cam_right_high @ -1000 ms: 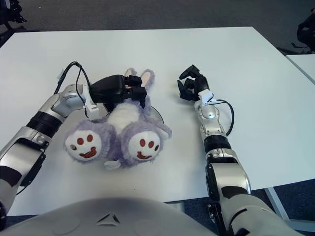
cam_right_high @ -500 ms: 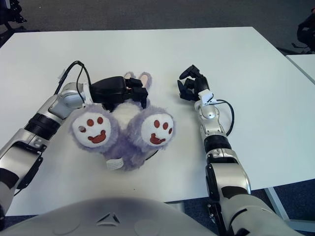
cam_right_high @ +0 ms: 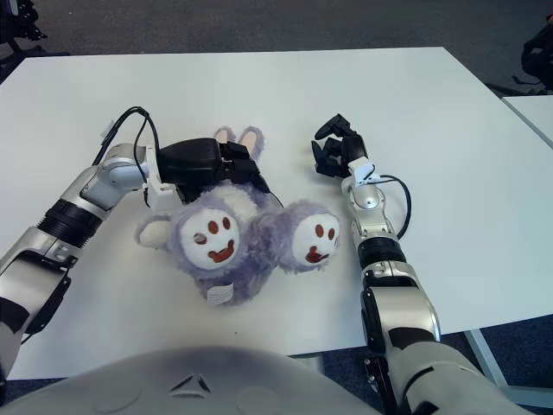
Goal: Put the doll into the plate.
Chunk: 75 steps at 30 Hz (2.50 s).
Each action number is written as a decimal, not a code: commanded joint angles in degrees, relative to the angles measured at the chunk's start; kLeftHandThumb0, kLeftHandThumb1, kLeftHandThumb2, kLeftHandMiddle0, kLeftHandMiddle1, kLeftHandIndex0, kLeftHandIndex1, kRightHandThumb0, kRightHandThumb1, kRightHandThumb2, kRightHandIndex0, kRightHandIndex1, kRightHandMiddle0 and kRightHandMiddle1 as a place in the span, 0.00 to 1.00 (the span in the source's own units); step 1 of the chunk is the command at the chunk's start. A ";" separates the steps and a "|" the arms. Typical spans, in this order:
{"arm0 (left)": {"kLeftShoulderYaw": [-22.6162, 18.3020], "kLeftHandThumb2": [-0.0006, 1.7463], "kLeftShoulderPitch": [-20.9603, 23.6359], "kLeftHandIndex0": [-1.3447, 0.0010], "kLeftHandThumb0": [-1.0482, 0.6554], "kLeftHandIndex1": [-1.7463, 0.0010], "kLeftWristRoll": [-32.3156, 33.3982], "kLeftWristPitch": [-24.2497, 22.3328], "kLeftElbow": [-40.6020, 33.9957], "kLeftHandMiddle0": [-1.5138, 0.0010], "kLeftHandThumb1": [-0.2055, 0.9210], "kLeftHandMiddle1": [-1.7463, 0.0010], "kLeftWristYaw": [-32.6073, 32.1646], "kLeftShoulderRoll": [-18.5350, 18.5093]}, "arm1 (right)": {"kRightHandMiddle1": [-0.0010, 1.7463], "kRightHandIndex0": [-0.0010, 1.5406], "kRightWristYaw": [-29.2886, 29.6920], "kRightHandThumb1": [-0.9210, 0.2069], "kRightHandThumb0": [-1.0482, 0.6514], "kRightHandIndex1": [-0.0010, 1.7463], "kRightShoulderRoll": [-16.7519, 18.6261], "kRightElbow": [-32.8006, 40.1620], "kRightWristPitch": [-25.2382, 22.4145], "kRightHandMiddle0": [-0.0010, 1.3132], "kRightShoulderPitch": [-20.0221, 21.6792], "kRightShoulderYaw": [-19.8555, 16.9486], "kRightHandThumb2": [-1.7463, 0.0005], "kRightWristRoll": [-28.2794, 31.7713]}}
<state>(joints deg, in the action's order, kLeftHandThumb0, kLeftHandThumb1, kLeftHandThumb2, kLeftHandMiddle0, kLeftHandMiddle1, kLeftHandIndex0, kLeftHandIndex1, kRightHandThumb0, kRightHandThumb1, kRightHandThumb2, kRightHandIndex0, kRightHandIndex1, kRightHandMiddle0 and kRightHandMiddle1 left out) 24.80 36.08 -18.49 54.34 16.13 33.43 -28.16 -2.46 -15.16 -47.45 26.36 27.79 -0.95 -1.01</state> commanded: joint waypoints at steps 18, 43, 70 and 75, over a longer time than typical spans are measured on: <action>-2.28 0.06 0.87 0.82 0.61 1.00 -7.30 3.50 -0.34 0.86 1.00 1.00 -4.13 -0.90 | 1.00 0.56 -2.00 0.30 0.38 1.00 1.09 -3.61 -4.92 0.32 -6.10 1.34 0.45 -1.40; -7.41 0.10 -2.05 0.85 0.65 1.00 -9.88 -8.21 -5.10 0.87 1.00 1.00 -10.59 1.30 | 1.00 0.55 -1.88 0.30 0.38 1.00 1.10 -3.52 -5.50 0.32 -6.12 1.30 0.45 -1.49; -14.63 0.10 1.67 0.82 0.57 0.99 -23.35 -10.31 4.64 0.83 1.00 1.00 -42.43 -1.50 | 1.00 0.56 -1.42 0.30 0.38 1.00 1.02 -3.73 -5.87 0.32 -5.80 1.39 0.45 -1.84; -15.51 0.07 1.77 0.77 0.56 0.98 -21.17 -10.24 5.62 0.81 1.00 1.00 -44.29 -1.52 | 1.00 0.56 -1.14 0.30 0.38 1.00 0.98 -3.73 -5.94 0.32 -5.79 1.47 0.45 -2.02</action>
<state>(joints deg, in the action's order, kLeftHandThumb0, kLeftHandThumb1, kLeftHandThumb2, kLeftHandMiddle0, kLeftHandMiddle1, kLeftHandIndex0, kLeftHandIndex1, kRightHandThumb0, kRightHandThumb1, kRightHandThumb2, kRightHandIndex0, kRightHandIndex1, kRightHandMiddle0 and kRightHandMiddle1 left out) 9.96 36.83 -40.61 43.70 21.00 -9.41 -29.39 -2.69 -15.18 -46.98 26.12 27.62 -0.98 -1.00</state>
